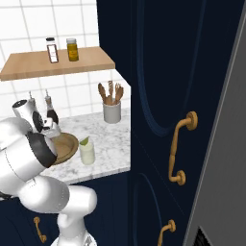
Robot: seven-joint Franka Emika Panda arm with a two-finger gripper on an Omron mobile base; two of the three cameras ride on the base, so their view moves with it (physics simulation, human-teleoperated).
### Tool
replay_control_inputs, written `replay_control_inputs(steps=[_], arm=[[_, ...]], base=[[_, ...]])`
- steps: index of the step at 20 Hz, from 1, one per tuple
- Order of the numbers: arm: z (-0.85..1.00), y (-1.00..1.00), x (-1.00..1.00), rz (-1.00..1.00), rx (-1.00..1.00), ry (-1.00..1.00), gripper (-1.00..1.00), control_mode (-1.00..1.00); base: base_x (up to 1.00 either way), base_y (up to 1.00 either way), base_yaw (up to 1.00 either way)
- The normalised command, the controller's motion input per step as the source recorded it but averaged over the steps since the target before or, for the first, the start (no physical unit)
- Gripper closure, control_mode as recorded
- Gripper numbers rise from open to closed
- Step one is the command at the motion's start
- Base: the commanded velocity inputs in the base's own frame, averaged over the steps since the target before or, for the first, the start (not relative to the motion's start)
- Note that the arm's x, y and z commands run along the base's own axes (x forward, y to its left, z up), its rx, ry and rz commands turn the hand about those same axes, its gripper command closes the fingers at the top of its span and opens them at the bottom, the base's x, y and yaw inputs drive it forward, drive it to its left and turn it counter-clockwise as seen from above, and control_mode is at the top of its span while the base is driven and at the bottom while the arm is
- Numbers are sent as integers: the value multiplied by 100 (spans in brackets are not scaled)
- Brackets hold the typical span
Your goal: Grab a lemon wedge from the fridge and one ice cube from the ice bowl, and put them in the glass of lemonade.
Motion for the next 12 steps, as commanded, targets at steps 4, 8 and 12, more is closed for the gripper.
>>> replay_control_inputs(steps=[4, 8, 12], arm=[[19, -2, -2, 0, 2, -8, 100, -100], [9, -1, -1, 0, 1, -6, 100, -100], [10, -7, -9, 0, 3, -9, 100, -100]], base=[[0, 0, 0], [0, 0, 0], [0, 0, 0]])
